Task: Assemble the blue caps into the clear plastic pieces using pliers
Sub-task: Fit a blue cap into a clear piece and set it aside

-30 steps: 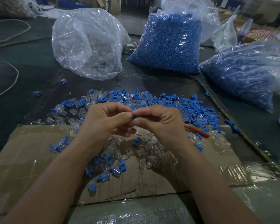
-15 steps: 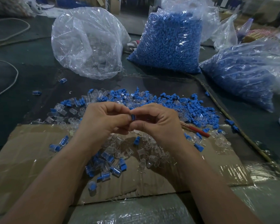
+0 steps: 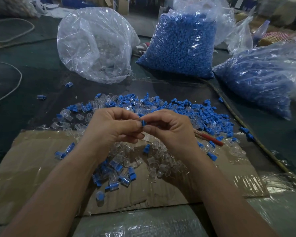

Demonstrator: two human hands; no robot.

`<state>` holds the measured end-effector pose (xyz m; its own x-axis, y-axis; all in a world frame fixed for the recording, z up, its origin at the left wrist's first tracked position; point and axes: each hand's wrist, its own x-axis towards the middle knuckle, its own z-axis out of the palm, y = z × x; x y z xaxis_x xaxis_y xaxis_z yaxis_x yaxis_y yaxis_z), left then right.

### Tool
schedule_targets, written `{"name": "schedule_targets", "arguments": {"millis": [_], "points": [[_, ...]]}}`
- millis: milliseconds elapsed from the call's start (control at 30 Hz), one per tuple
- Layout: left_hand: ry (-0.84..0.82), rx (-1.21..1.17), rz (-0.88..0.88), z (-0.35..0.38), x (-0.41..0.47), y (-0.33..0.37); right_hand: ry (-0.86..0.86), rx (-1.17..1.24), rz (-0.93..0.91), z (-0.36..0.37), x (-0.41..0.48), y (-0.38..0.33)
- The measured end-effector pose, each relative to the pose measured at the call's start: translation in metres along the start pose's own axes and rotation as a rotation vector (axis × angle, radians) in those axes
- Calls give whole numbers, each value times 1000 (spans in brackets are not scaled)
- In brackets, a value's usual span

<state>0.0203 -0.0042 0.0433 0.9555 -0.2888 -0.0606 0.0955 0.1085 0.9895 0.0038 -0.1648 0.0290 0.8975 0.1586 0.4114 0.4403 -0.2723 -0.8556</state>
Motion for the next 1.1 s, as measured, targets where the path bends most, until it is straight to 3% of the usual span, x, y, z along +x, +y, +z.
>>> {"name": "schedule_targets", "arguments": {"millis": [633,1100], "points": [[-70,-60,-12,-2,-2,3,114,-85,-188,0,-1,1],[-53,-38,-44,-1,-1,0,75,-159,-210,-1,0,2]]}}
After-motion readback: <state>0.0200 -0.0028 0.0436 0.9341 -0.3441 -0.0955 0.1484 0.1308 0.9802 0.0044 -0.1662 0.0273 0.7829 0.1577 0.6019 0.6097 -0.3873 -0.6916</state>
